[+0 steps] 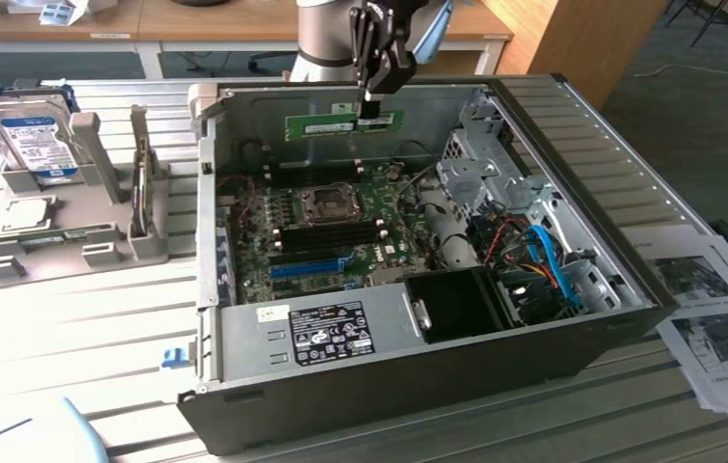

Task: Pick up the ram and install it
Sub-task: 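Pick up the ram and move it above insertion slot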

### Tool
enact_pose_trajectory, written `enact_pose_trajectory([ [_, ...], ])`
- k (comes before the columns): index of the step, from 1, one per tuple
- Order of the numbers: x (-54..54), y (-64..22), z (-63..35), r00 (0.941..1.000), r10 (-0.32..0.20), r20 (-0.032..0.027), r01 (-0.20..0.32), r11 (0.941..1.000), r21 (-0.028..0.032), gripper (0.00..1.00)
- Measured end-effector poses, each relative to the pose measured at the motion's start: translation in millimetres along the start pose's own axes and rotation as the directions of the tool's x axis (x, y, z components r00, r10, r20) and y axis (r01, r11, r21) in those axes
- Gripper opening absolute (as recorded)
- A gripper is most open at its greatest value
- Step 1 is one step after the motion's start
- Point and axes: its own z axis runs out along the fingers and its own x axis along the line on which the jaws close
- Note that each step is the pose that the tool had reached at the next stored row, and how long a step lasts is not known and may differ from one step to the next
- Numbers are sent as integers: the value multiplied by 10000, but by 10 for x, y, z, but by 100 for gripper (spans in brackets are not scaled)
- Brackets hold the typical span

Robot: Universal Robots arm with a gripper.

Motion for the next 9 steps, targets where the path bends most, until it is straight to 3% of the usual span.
enact_pose_trajectory([
  [9,-1,-4,73,10000,0,2,0,10000,1,11],
])
